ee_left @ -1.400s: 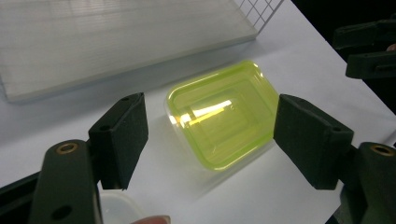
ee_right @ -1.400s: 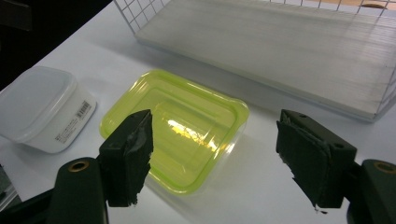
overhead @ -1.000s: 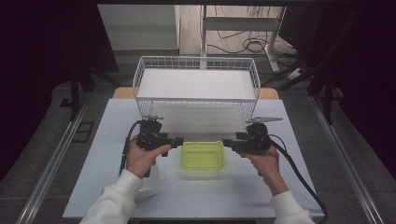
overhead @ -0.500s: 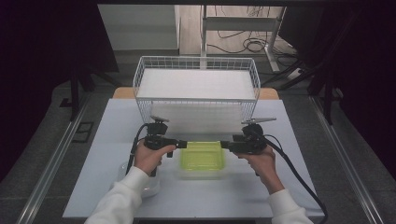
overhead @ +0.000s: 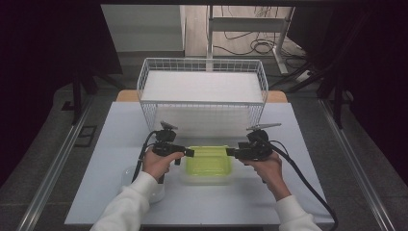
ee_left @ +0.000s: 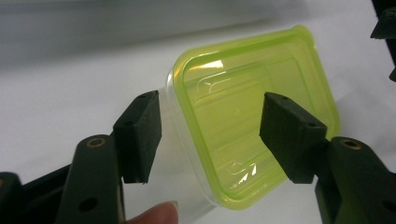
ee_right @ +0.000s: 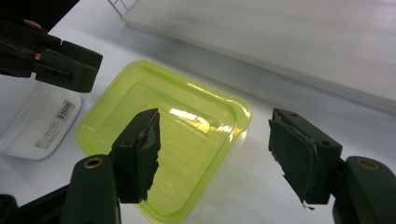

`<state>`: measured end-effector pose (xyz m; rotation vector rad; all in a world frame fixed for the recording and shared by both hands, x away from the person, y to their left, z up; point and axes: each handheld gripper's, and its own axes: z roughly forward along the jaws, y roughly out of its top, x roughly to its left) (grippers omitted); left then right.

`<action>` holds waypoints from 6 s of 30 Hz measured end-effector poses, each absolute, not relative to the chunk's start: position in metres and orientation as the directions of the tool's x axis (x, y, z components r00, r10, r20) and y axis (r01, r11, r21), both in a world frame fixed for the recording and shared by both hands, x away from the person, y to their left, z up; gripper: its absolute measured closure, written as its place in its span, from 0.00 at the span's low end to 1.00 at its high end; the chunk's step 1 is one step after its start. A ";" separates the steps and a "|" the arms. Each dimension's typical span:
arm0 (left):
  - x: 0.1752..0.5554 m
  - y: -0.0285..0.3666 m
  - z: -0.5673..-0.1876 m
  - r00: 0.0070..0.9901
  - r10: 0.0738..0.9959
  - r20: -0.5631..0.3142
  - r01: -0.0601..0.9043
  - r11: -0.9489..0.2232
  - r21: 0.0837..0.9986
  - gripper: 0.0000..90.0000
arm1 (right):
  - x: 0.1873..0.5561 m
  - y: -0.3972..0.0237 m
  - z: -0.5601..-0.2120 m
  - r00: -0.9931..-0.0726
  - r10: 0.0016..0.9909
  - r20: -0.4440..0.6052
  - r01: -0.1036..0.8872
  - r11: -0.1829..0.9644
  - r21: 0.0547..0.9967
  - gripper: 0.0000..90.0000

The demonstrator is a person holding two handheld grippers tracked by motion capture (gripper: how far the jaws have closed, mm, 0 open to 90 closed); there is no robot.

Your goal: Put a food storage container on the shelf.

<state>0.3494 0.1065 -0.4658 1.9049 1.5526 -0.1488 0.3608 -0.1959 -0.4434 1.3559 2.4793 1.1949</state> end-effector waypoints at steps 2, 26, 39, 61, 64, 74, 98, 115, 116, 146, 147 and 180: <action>0.351 0.107 -0.468 0.279 0.826 -0.490 0.912 -0.067 0.405 0.45 | 0.361 -0.196 -0.447 -0.606 0.740 0.293 0.691 0.307 0.654 0.38; 0.358 0.105 -0.484 0.242 0.826 -0.509 0.936 -0.061 0.347 0.61 | 0.373 -0.193 -0.481 -0.536 0.730 0.424 0.795 0.269 0.543 0.48; 0.360 0.104 -0.491 0.230 0.798 -0.557 0.950 -0.061 0.306 0.68 | 0.378 -0.191 -0.492 -0.480 0.719 0.502 0.852 0.245 0.463 0.61; 0.351 0.108 -0.477 0.257 0.768 -0.587 0.927 -0.025 0.374 0.83 | 0.376 -0.205 -0.486 -0.448 0.689 0.570 0.865 0.172 0.472 0.84; 0.348 0.108 -0.475 0.268 0.760 -0.592 0.921 -0.023 0.388 0.84 | 0.375 -0.206 -0.482 -0.456 0.687 0.565 0.858 0.171 0.484 0.85; 0.339 0.109 -0.465 0.333 0.737 -0.589 0.893 -0.046 0.448 0.84 | 0.369 -0.214 -0.464 -0.485 0.665 0.568 0.828 0.141 0.543 0.86; 0.317 0.120 -0.423 0.426 0.706 -0.566 0.821 -0.038 0.570 0.85 | 0.345 -0.212 -0.412 -0.620 0.626 0.473 0.701 0.170 0.692 0.86; 0.310 0.130 -0.403 0.456 0.705 -0.543 0.792 -0.044 0.608 0.86 | 0.339 -0.206 -0.393 -0.665 0.599 0.446 0.652 0.174 0.738 0.86; 0.310 0.131 -0.401 0.458 0.706 -0.540 0.791 -0.047 0.610 0.86 | 0.340 -0.205 -0.392 -0.666 0.598 0.447 0.652 0.173 0.739 0.86; 0.321 0.143 -0.336 0.517 0.678 -0.523 0.722 -0.018 0.692 0.88 | 0.350 -0.201 -0.333 -0.719 0.565 0.404 0.569 0.145 0.809 0.86; 0.321 0.143 -0.334 0.518 0.679 -0.520 0.720 -0.019 0.693 0.88 | 0.352 -0.201 -0.331 -0.720 0.565 0.403 0.566 0.144 0.811 0.86; 0.382 0.139 -0.302 0.534 0.670 -0.515 0.718 -0.038 0.695 0.88 | 0.398 -0.207 -0.304 -0.707 0.582 0.401 0.551 0.098 0.829 0.86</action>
